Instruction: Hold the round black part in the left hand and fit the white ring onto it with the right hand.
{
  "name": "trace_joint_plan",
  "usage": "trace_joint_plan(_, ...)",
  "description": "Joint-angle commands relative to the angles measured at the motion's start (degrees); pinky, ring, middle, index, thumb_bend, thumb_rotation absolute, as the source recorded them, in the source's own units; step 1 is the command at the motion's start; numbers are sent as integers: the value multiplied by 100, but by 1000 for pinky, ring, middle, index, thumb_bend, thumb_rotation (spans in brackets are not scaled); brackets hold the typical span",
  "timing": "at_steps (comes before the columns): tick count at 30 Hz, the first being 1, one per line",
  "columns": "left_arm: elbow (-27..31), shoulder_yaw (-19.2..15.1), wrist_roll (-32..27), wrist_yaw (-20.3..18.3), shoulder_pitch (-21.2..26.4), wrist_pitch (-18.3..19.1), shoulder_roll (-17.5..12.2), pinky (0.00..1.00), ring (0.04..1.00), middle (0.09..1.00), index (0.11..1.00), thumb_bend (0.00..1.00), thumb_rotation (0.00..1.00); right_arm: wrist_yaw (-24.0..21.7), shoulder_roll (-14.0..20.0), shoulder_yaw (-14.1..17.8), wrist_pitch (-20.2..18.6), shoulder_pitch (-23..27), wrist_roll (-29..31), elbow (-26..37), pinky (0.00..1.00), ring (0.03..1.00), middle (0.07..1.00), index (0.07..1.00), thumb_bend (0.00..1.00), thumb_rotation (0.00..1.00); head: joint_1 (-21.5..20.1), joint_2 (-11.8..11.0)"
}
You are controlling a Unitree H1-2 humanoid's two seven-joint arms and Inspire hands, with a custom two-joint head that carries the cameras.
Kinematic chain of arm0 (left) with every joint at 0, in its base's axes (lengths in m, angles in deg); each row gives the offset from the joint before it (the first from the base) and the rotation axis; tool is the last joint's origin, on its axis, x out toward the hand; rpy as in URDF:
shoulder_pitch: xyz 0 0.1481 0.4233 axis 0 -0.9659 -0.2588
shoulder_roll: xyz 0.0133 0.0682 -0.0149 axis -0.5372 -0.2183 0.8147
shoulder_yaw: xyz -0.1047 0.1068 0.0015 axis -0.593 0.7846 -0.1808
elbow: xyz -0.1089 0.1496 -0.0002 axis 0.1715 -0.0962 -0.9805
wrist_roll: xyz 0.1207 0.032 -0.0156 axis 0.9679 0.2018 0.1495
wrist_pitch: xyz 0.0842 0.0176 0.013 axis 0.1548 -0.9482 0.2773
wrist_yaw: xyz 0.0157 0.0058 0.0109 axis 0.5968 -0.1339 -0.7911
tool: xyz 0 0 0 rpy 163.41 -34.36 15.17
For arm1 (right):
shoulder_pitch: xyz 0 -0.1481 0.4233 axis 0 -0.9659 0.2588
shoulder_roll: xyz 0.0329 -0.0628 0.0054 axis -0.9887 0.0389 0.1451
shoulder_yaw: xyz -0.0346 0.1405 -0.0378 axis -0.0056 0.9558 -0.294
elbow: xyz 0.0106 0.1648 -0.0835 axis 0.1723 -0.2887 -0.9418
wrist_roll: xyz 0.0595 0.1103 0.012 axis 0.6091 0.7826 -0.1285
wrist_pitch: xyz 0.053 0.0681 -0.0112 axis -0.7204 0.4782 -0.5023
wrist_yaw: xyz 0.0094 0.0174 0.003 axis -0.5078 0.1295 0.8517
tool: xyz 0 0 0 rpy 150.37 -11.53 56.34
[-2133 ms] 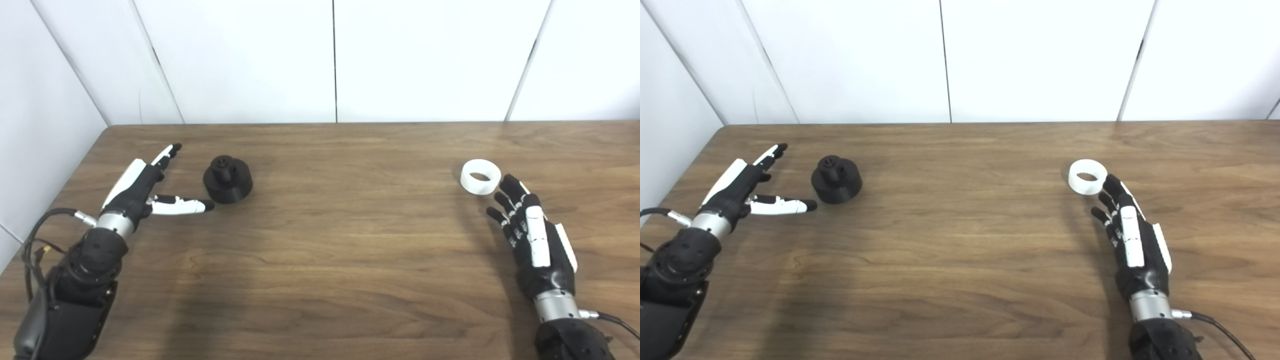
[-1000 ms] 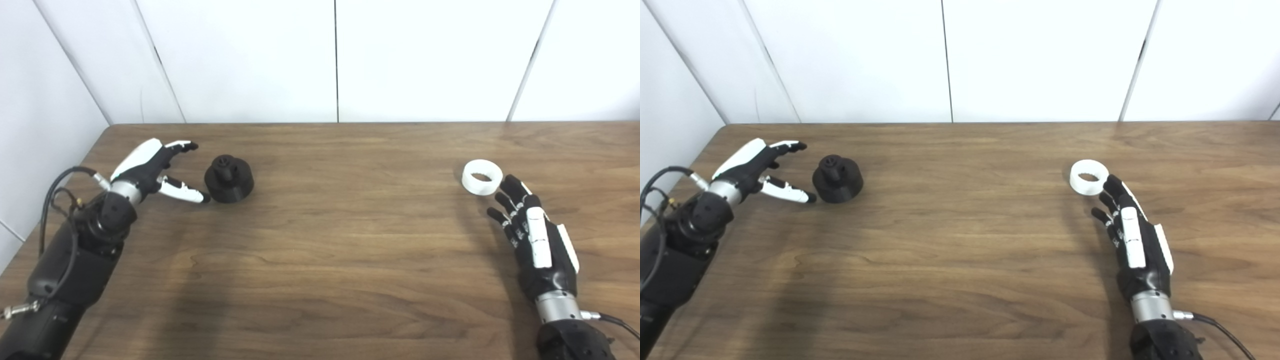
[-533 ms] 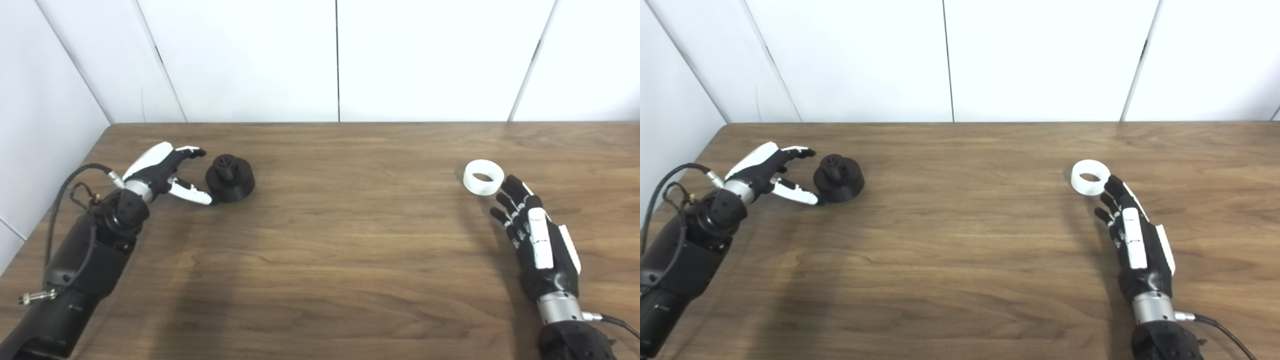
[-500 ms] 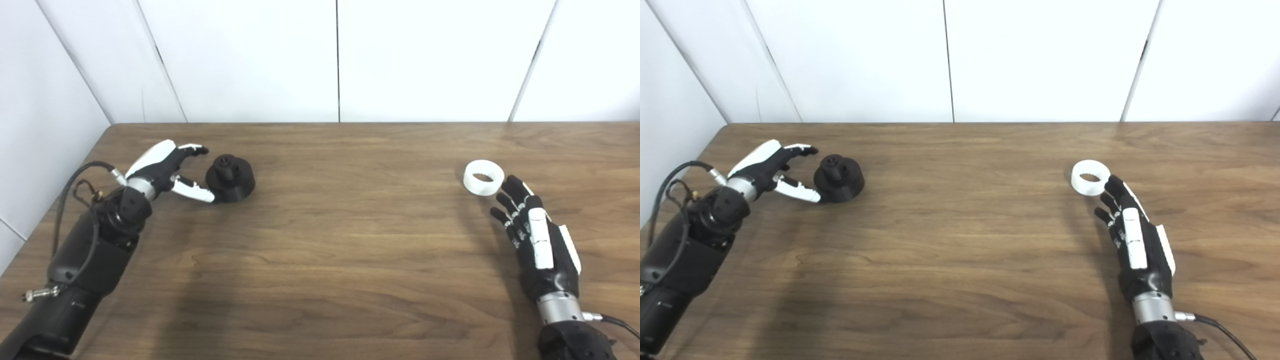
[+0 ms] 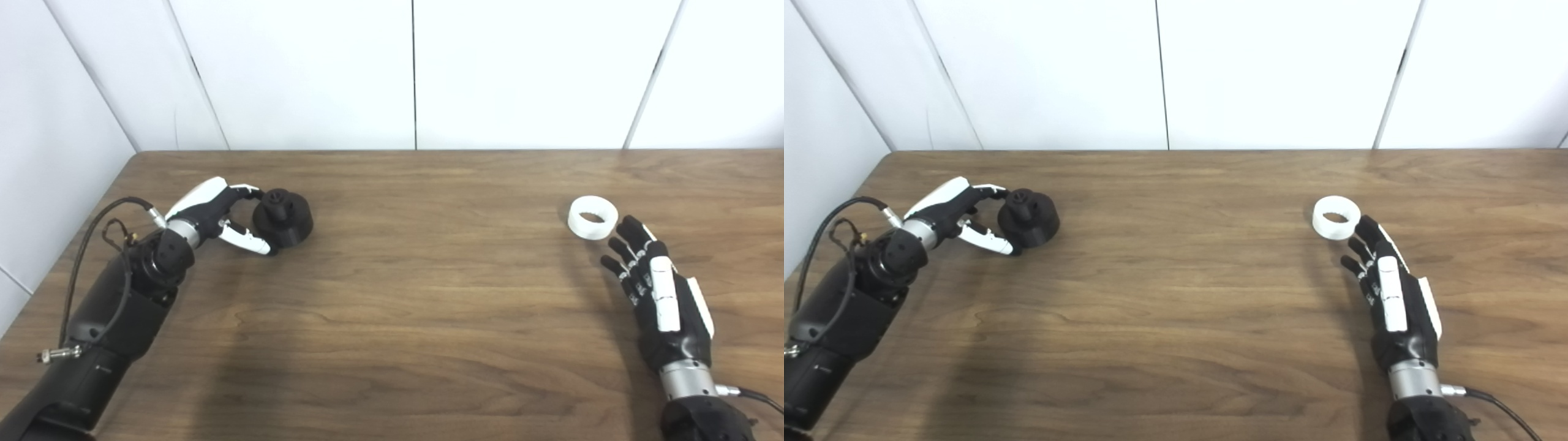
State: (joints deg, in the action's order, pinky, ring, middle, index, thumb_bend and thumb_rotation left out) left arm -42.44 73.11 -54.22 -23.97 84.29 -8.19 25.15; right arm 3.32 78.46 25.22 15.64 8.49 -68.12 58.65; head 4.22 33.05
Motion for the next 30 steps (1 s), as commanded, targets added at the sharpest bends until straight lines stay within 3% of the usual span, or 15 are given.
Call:
trace_joint_plan(1, 104, -54, -4, -24, 304, -27, -114, 878, 967, 924, 846, 990, 259, -58, 25, 19, 206, -17, 30, 50, 864, 919, 928, 905, 527, 912, 0, 21)
trace_joint_plan(6, 39, -29, 14, -28, 305, -127, -92, 875, 959, 912, 825, 968, 233, -30, 20, 33, 182, -4, 14, 47, 855, 922, 925, 903, 522, 918, -11, 15)
trace_joint_plan(25, -61, -79, 21, 131, 324, -313, 23, 860, 953, 909, 845, 992, 294, -86, 35, -3, 201, -40, 33, 56, 855, 914, 924, 904, 512, 921, -75, -3)
trace_joint_plan(30, -119, -105, 18, 163, 357, -305, 84, 860, 955, 908, 849, 967, 249, -77, 24, 19, 214, -38, 61, 42, 853, 915, 922, 898, 520, 901, -87, -5)
